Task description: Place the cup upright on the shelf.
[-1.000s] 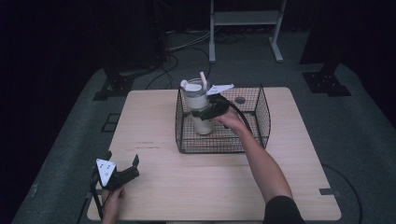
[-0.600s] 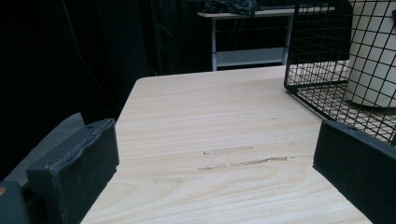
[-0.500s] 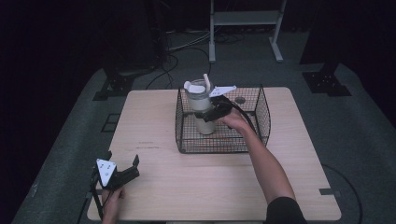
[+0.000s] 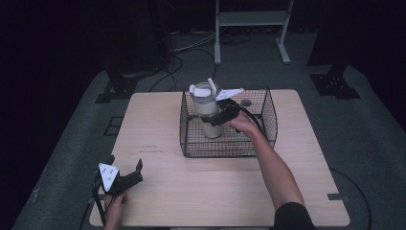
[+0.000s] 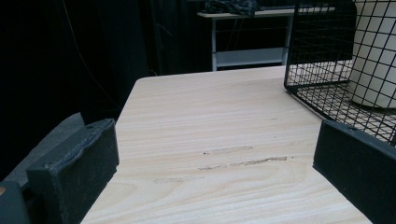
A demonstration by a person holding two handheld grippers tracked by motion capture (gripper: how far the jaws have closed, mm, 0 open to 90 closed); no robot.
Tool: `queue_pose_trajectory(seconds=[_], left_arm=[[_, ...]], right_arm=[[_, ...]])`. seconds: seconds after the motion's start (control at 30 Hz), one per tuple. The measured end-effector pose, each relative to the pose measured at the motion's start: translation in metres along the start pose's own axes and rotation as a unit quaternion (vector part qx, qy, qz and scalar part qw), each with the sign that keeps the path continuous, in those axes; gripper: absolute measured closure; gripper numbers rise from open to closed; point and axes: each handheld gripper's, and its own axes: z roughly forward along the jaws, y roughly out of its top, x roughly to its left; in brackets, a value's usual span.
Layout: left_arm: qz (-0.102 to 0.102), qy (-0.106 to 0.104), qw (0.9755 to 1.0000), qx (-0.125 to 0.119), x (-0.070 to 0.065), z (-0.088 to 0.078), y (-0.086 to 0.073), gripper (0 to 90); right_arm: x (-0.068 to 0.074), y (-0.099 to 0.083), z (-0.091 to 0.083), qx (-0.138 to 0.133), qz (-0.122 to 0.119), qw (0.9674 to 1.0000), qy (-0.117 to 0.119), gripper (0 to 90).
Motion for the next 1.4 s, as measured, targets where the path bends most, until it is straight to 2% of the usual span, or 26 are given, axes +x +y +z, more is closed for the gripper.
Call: queue_pose_trajectory(seconds=[0.67,0.97,1.27,1.4], left_arm=[[0.000,-0.001,1.0000,-0.001,0.000,0.000,0.000,0.0],[0.000,0.000,1.0000,0.000,0.000,0.000,0.000,0.0],[0.000,0.001,1.0000,0.001,0.000,0.000,0.000,0.0],[0.000,0.001,1.0000,0.002,0.000,0.000,0.000,0.0]], right_arm=[[-0.001,-0.002,-0.007,0.017,-0.007,0.9998,0.003,7.7],[-0.002,-0.004,-0.015,0.039,-0.007,0.9992,0.001,8.1],[-0.004,-0.003,-0.026,0.039,-0.007,0.9992,0.000,8.0],[-0.004,-0.004,-0.031,0.048,-0.007,0.9988,-0.002,8.2]])
